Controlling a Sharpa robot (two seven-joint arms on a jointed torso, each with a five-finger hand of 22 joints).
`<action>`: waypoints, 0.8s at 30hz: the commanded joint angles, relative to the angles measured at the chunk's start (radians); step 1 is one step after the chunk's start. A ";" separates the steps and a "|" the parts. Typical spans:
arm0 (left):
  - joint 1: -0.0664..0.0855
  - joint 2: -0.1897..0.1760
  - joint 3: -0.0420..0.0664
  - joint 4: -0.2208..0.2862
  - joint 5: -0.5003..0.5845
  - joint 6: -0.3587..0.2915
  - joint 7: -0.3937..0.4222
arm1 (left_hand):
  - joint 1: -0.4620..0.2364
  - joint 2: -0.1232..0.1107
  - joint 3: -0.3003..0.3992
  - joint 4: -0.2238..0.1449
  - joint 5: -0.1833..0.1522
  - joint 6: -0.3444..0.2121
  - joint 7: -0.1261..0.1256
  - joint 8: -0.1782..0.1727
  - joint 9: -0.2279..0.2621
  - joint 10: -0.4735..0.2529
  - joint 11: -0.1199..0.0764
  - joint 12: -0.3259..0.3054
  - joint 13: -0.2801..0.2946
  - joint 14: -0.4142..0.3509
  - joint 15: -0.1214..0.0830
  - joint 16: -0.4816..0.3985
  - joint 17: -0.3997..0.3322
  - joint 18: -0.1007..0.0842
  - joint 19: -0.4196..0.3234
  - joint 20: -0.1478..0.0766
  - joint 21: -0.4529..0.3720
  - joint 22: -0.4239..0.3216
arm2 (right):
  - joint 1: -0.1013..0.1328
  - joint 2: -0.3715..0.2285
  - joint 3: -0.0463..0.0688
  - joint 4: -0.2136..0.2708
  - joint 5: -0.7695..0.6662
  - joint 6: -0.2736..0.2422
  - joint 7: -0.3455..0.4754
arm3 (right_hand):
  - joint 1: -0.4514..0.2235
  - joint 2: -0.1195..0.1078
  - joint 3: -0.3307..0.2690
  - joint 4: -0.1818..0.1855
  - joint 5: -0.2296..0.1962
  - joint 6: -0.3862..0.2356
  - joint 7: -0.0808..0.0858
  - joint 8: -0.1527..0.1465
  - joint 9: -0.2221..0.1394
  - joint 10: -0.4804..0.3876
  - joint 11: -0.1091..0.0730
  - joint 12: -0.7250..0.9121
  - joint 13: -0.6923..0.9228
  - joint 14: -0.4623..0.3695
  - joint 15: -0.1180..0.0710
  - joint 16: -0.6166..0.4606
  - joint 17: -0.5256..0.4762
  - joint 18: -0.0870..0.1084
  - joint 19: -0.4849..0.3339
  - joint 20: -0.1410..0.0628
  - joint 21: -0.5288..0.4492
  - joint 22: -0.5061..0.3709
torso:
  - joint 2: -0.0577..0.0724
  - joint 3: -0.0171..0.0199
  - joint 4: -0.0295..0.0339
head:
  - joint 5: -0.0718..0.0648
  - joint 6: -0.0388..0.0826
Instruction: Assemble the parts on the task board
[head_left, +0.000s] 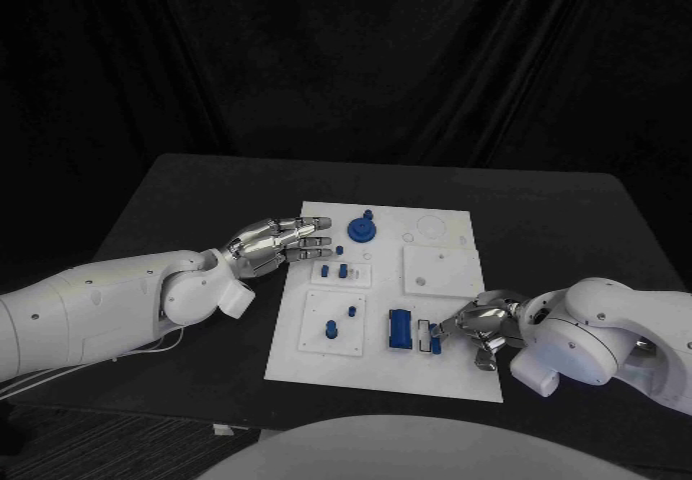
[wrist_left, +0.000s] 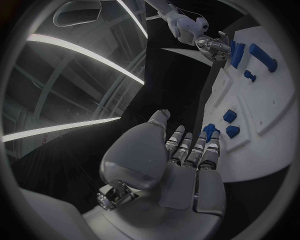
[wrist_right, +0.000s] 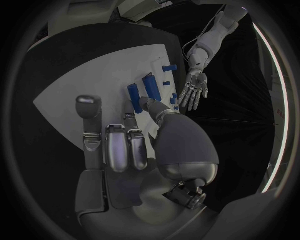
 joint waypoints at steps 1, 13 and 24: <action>-0.001 0.002 0.001 0.002 0.003 0.012 0.011 | -0.010 -0.003 0.006 0.000 0.003 0.007 0.006 0.005 0.001 0.004 0.004 0.002 0.001 0.008 -0.002 0.003 0.001 -0.006 0.009 0.000 0.007 -0.002 | -0.004 0.001 0.000 0.001 0.050 -0.017 -0.002 | -0.014 0.005 -0.010 0.005 -0.012 0.016 -0.022 -0.005 -0.001 0.104 -0.002 0.003 0.263 0.049 -0.006 -0.006 -0.002 0.016 -0.011 0.001 -0.005 0.070 | 0.000 -0.0001 0.0000 | 0.001 0.000; -0.001 0.004 0.001 0.000 0.003 0.015 0.011 | -0.010 -0.003 0.006 0.000 0.003 0.007 0.006 0.005 0.001 0.004 0.004 0.002 0.001 0.008 -0.002 0.003 0.001 -0.006 0.009 0.000 0.007 -0.002 | -0.010 0.007 0.000 -0.002 0.036 -0.018 0.012 | -0.015 0.011 -0.026 0.013 -0.041 -0.014 -0.014 -0.012 -0.002 0.104 0.005 0.003 0.263 0.047 0.000 -0.009 -0.011 0.019 -0.018 0.005 -0.031 0.062 | 0.000 -0.0001 0.0002 | 0.003 0.000; -0.002 0.004 0.001 -0.001 0.003 0.017 0.007 | -0.011 -0.003 0.007 -0.001 0.004 0.006 0.007 0.006 0.001 0.004 0.004 0.002 0.000 0.008 -0.002 0.004 0.001 -0.006 0.009 0.000 0.006 -0.003 | -0.015 0.006 0.000 0.013 -0.074 -0.049 0.039 | 0.001 0.015 -0.029 0.004 -0.037 -0.011 -0.016 0.000 0.004 0.104 0.003 0.003 0.263 0.047 -0.001 -0.009 -0.011 0.020 -0.020 0.006 -0.032 0.062 | 0.000 -0.0001 0.0000 | 0.004 0.000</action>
